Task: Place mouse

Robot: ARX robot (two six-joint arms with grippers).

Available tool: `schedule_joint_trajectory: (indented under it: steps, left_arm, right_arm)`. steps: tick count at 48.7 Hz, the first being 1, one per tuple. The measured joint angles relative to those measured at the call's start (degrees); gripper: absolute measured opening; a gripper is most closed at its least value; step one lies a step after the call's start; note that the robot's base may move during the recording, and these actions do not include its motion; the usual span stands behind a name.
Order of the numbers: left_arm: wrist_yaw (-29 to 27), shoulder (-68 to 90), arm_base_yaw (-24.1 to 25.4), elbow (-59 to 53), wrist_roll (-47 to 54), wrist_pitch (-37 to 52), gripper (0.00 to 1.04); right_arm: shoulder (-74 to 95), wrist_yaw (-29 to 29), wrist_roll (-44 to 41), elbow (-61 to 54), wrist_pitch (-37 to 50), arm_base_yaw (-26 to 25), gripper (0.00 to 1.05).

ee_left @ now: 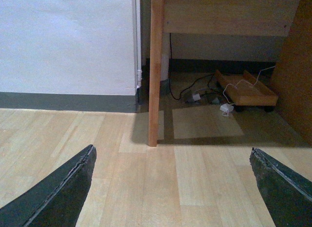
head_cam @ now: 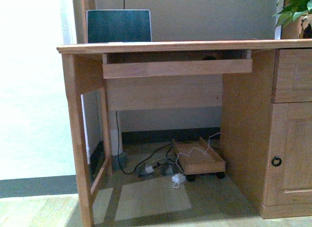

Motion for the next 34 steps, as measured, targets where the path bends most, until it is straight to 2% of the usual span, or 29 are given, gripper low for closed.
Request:
schedule_joint_trajectory:
  steps: [34]
  left_arm:
    - [0.00,0.00,0.00,0.00,0.00,0.00,0.97]
  right_arm:
    - [0.00,0.00,0.00,0.00,0.00,0.00,0.97]
